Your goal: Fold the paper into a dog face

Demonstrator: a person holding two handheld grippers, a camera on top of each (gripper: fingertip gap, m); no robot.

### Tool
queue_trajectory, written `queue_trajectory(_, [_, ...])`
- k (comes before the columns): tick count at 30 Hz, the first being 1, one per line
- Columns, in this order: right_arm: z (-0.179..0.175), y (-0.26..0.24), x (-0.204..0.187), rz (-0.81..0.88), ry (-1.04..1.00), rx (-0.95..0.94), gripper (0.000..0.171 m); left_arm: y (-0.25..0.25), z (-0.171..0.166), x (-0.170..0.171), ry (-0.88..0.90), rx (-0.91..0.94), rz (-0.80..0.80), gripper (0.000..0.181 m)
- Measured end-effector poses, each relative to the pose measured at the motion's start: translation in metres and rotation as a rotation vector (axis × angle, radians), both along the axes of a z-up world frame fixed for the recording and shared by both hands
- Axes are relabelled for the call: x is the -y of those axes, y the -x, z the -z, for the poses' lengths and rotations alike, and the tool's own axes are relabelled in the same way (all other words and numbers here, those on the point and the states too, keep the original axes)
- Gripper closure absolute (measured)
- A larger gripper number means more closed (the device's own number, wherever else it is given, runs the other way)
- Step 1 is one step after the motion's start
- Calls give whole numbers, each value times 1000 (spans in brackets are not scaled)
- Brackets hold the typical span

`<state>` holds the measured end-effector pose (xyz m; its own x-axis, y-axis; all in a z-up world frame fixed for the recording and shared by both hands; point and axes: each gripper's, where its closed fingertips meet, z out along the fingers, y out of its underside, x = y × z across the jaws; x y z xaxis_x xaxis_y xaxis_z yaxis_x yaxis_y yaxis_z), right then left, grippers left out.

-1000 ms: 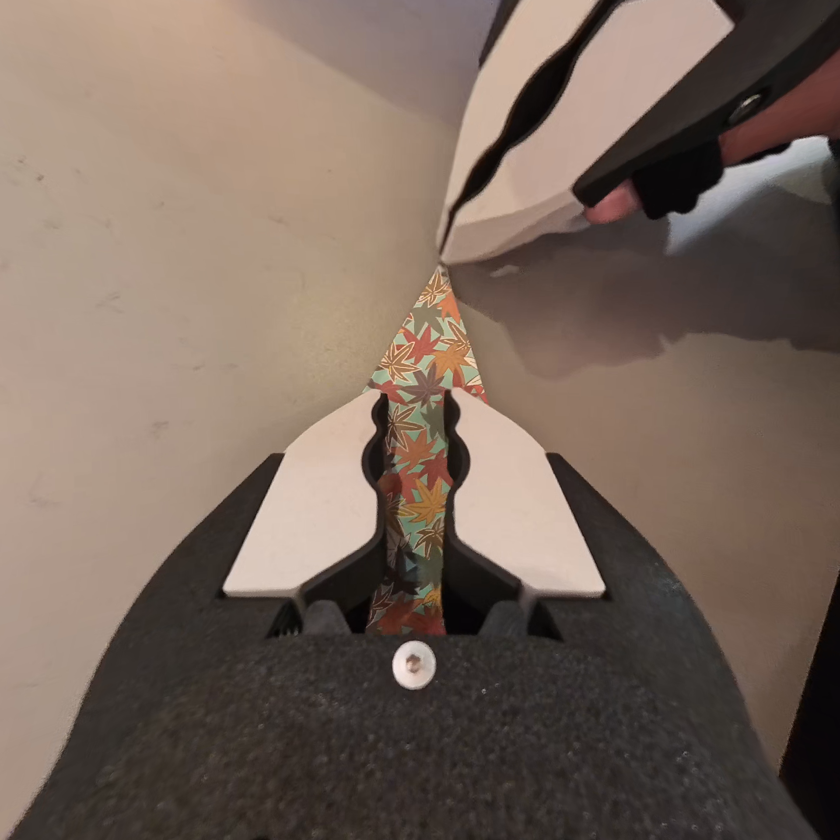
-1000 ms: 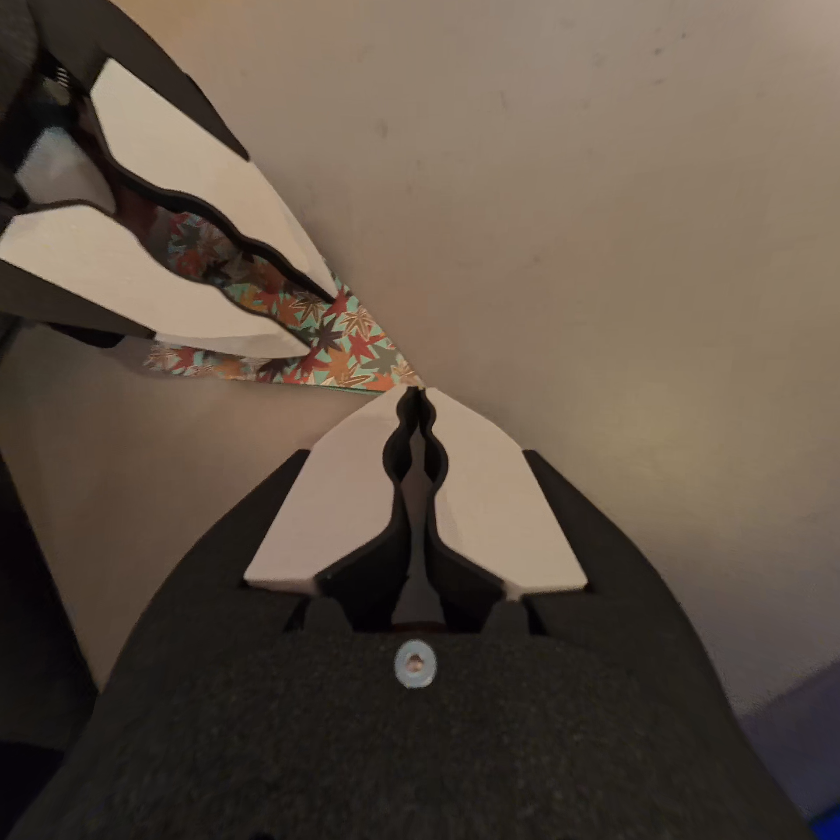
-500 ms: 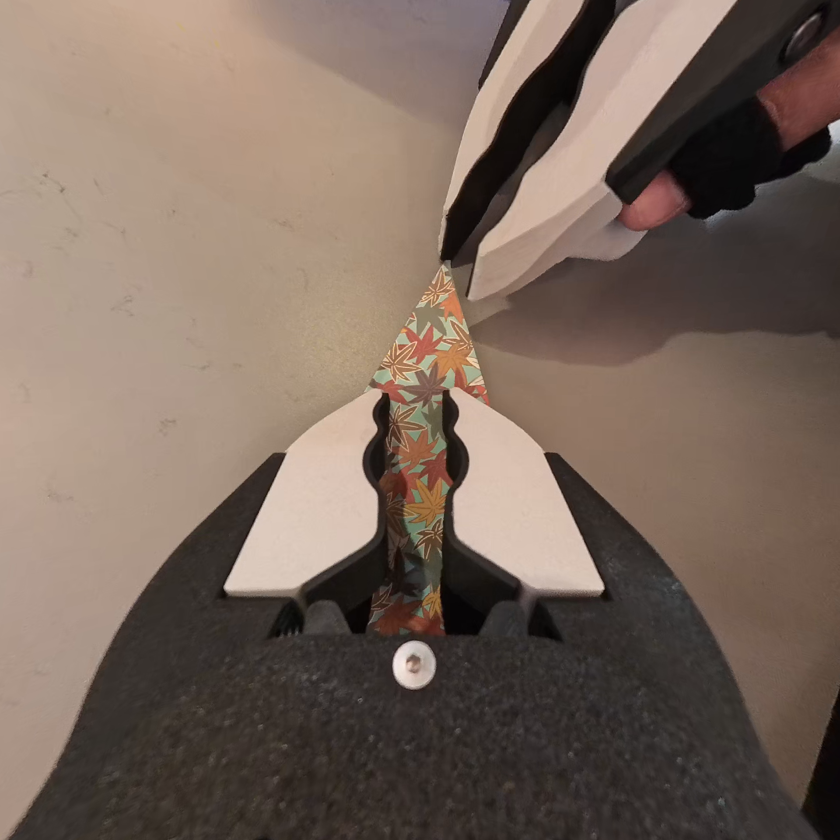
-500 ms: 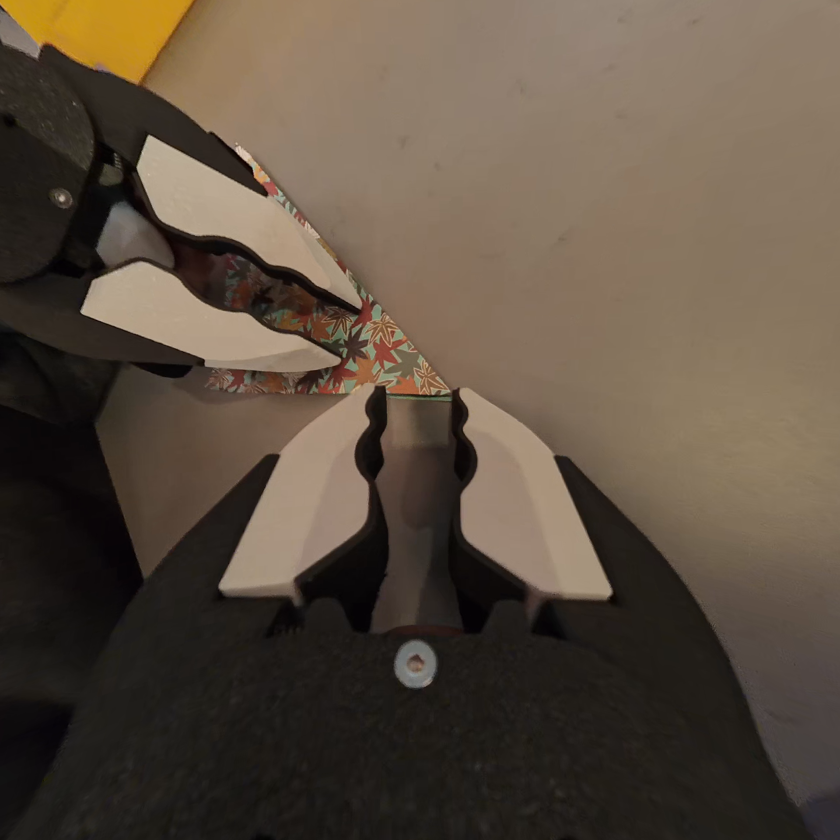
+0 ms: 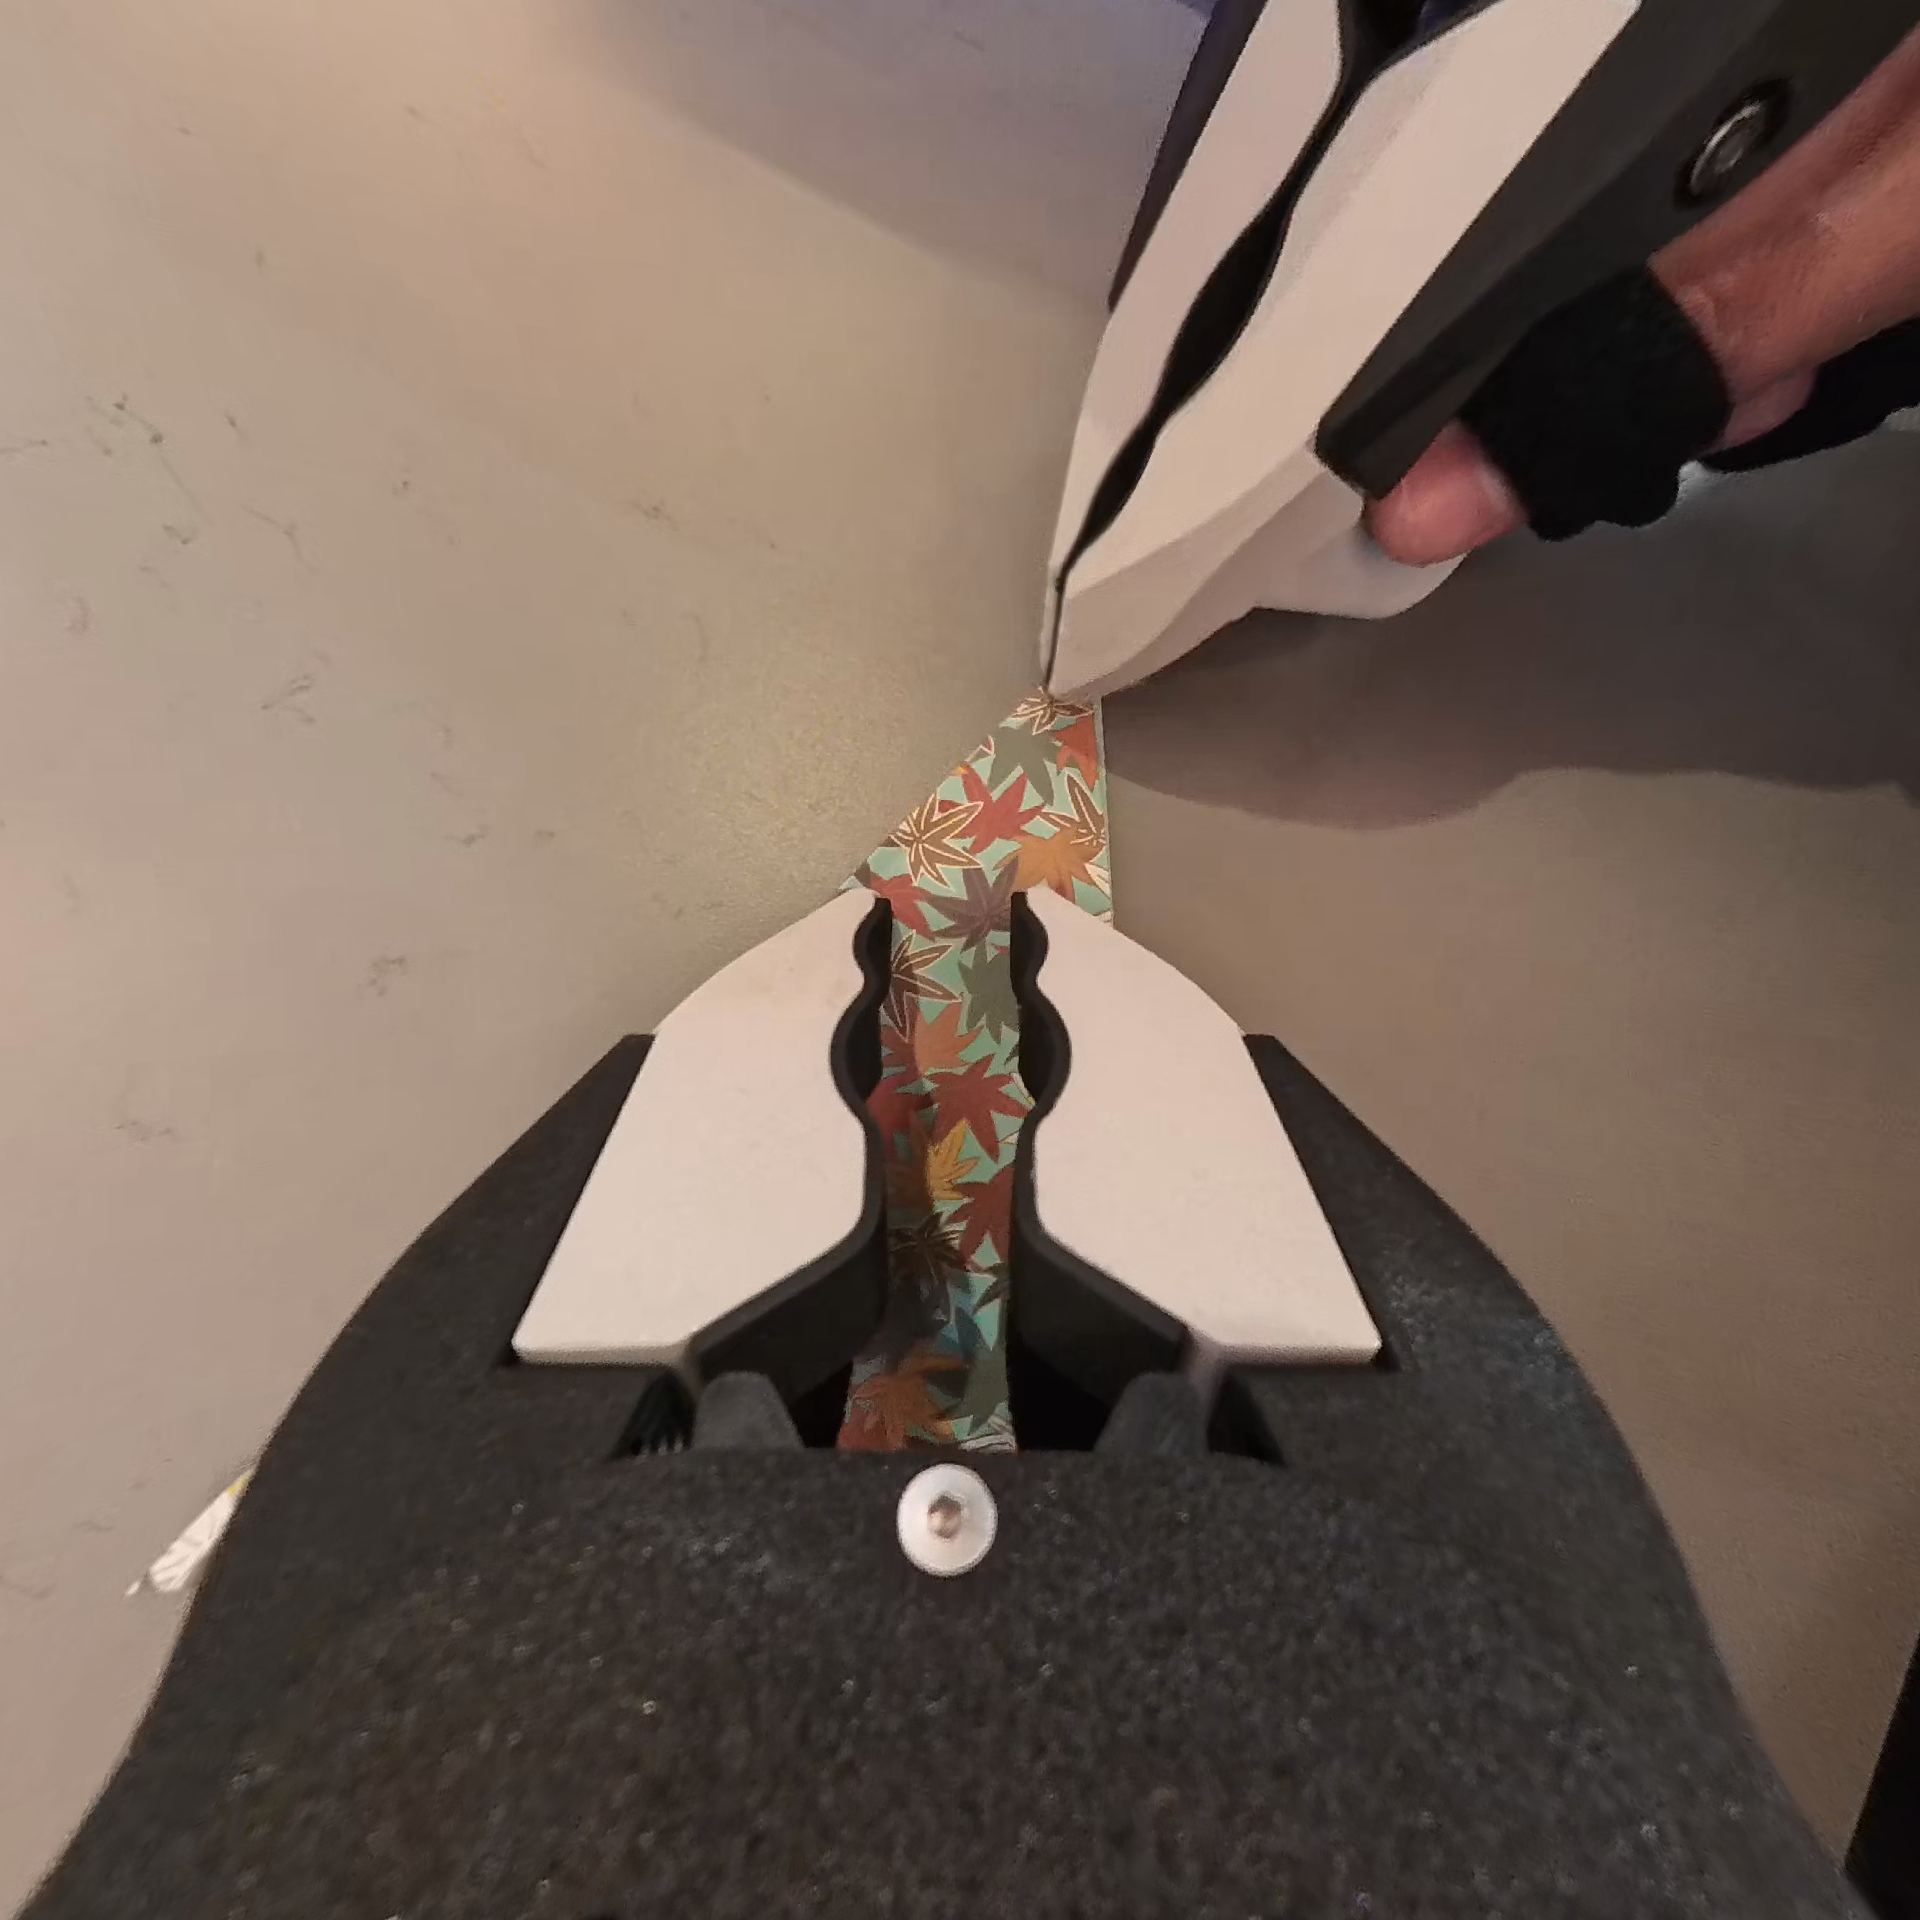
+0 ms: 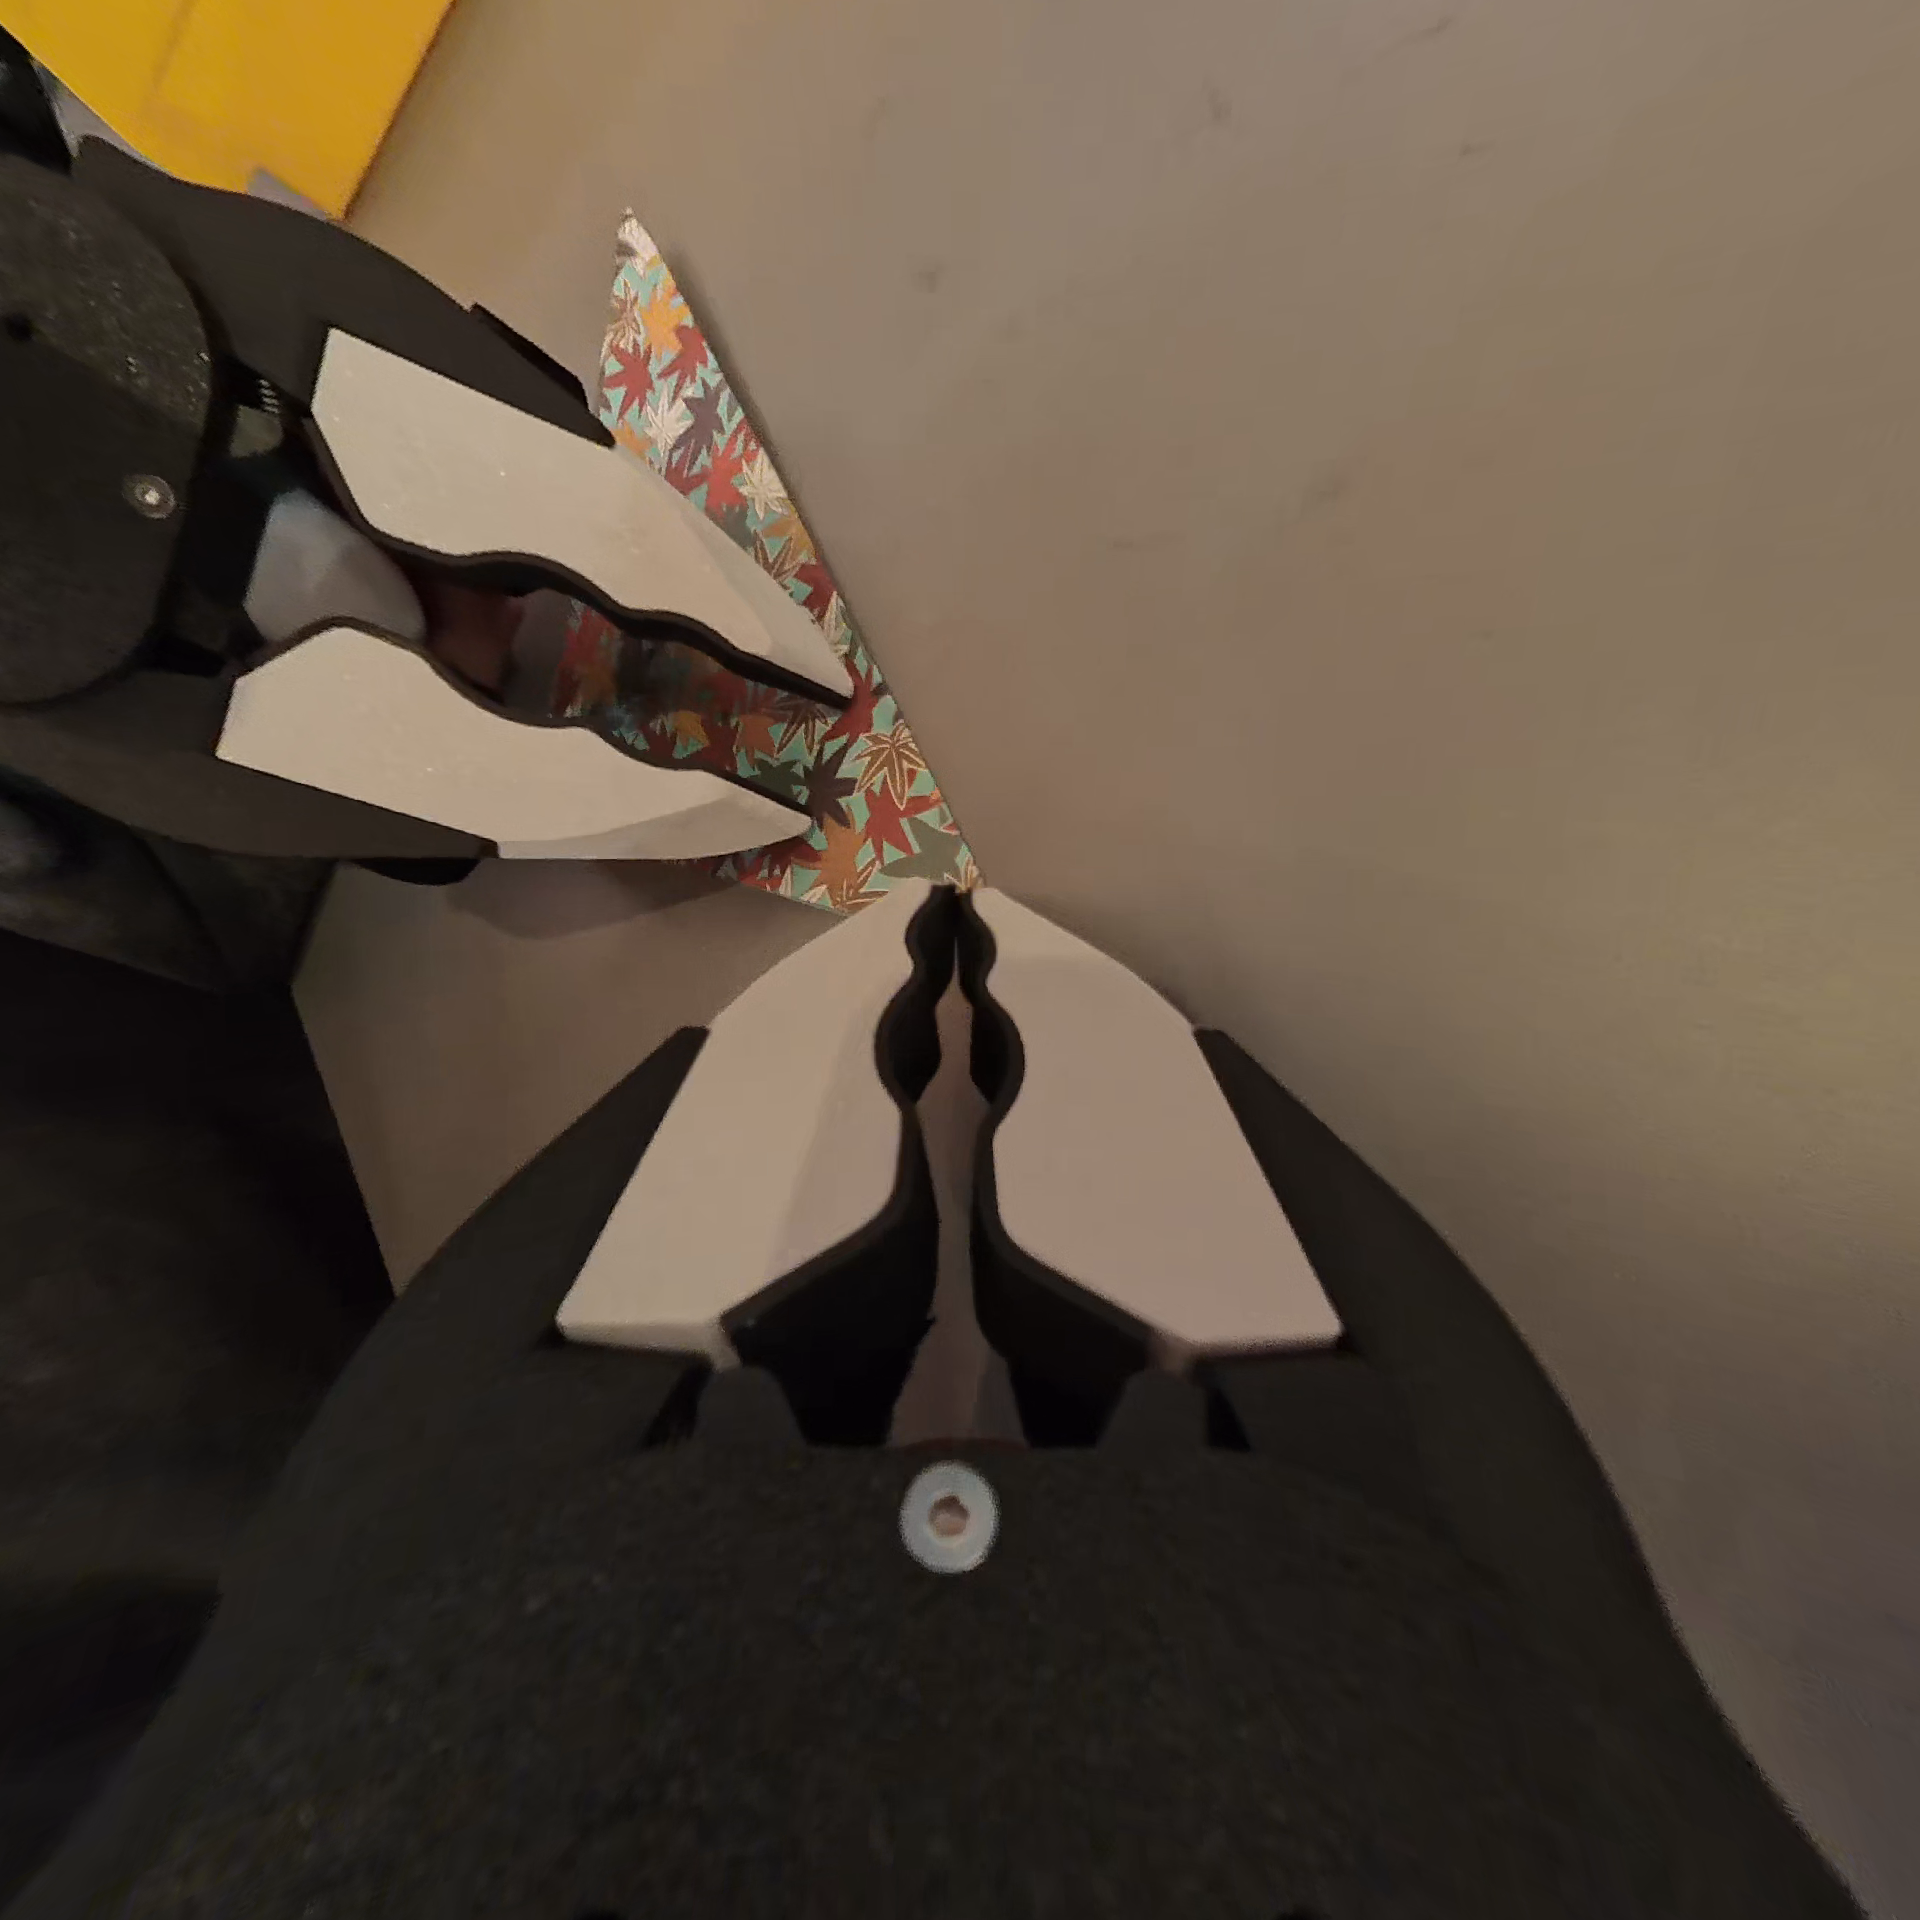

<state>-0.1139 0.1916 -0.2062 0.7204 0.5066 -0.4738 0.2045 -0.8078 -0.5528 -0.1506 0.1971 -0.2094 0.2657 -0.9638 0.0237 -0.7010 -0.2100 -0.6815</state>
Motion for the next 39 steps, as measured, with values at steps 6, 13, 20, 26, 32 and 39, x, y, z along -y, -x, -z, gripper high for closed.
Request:
queue_trajectory(6, [-4, -9, 3, 12, -27, 126, 147, 0, 0, 0, -4, -2, 2, 159])
queue_trajectory(13, [0, -9, 3, 23, -37, 197, 154, 0, 0, 1, -1, 0, 4, 159])
queue_trajectory(20, [4, -9, 5, -6, -64, 296, 165, 0, 0, 1, 5, 4, 4, 160])
queue_trajectory(26, [5, -9, 4, -40, -117, 371, 171, 0, 0, 1, 7, 5, 2, 159])
queue_trajectory(32, [2, -18, -4, -47, -182, 432, 171, 0, -2, 4, 30, -8, 12, 157])
queue_trajectory(39, [-10, -11, -5, -117, -297, 423, 171, -2, 0, -1, 40, 15, -8, 167])
